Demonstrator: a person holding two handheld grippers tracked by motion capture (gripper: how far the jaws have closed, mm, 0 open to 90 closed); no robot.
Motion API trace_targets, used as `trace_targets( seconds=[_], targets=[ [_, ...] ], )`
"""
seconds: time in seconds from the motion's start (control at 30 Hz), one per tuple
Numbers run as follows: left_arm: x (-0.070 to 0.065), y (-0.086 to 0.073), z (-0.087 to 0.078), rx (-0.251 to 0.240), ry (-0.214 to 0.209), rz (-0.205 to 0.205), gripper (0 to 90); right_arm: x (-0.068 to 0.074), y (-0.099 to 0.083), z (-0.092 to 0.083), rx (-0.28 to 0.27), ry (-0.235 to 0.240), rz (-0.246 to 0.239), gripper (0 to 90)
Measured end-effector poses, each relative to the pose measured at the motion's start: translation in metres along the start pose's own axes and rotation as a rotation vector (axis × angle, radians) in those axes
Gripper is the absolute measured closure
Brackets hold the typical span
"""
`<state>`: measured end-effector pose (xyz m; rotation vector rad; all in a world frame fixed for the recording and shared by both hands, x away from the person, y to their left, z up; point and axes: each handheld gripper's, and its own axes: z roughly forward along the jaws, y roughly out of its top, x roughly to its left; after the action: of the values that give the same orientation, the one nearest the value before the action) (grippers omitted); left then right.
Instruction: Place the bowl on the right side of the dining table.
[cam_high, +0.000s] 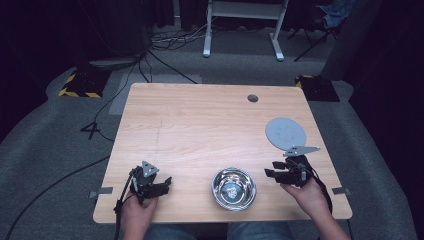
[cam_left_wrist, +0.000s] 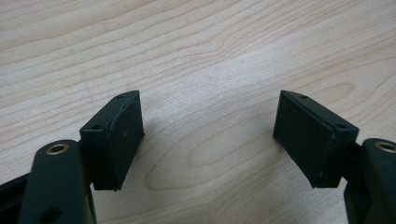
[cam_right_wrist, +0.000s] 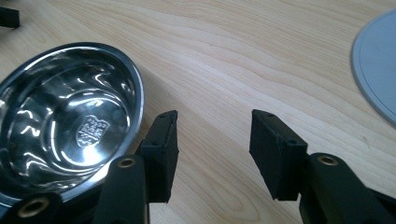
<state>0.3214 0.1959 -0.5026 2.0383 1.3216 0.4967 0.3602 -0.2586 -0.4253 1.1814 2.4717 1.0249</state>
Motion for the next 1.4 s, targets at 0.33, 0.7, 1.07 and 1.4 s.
trace_targets(
  seconds=[0.33, 0.7, 1.07, 1.4],
  targets=[
    [0.0, 0.0, 0.0, 0.0, 0.001, 0.001, 24.5, 0.019, 0.016, 0.012, 0.045, 0.091, -0.018, 50.7],
    [0.0, 0.0, 0.0, 0.0, 0.007, -0.003, 24.0, 0.026, 0.024, 0.051, 0.16, 0.17, -0.023, 50.8],
    [0.0, 0.0, 0.0, 0.0, 0.007, -0.004, 24.0, 0.027, 0.03, 0.085, 0.287, 0.223, 0.007, 62.4],
    [0.0, 0.0, 0.0, 0.0, 0.007, -0.004, 24.0, 0.027, 0.03, 0.093, 0.346, 0.246, 0.036, 79.3]
  ],
)
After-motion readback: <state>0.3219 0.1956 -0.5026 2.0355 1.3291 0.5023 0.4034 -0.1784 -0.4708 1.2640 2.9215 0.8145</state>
